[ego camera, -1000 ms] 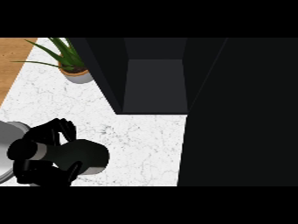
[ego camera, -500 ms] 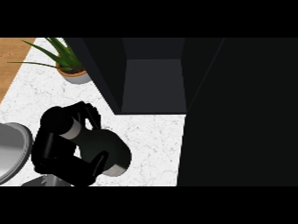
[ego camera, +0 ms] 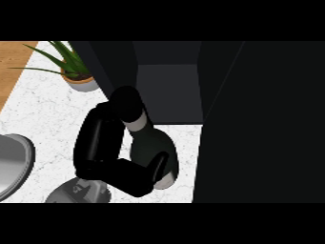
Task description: Pick up the wine, place it into the cabinet and close the cabinet
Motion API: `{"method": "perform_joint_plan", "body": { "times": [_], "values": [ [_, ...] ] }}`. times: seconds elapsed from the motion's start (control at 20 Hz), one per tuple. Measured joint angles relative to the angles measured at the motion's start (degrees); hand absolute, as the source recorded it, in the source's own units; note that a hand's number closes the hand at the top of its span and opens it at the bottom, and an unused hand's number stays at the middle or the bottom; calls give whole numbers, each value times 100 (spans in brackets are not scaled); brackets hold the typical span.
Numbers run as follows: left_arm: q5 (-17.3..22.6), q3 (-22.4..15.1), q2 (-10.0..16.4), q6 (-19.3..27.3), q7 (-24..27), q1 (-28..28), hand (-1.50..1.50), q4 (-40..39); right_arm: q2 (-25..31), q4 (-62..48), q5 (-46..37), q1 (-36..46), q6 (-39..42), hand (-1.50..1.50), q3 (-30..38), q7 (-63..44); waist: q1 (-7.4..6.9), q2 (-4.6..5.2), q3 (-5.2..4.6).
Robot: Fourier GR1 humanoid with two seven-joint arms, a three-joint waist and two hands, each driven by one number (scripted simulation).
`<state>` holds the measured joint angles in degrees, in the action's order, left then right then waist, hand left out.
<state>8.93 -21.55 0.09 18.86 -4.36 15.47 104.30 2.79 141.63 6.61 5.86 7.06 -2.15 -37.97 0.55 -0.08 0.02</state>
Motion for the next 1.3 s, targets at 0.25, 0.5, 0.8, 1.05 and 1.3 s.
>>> {"method": "perform_joint_plan", "body": {
  "times": [0.25,0.5,0.8,1.05,1.3],
  "values": [
    [-129,-414,-5,859,-128,651,150,-354,27,-15,22,18,43,-150,61,-10,5,2,0],
    [-163,-498,-6,1359,-263,1161,150,-639,42,14,67,-181,187,-150,80,111,19,1,0],
    [-159,-537,-7,1623,-16,1560,150,-1233,91,11,116,-81,198,-150,225,52,19,3,0],
    [-11,-571,-8,1814,173,1697,150,-1538,62,-13,100,95,100,-150,141,-85,4,4,-2],
    [375,-579,-8,1890,577,1654,150,-1802,105,-2,118,50,170,-150,169,-52,17,6,-2]
  ]
}}
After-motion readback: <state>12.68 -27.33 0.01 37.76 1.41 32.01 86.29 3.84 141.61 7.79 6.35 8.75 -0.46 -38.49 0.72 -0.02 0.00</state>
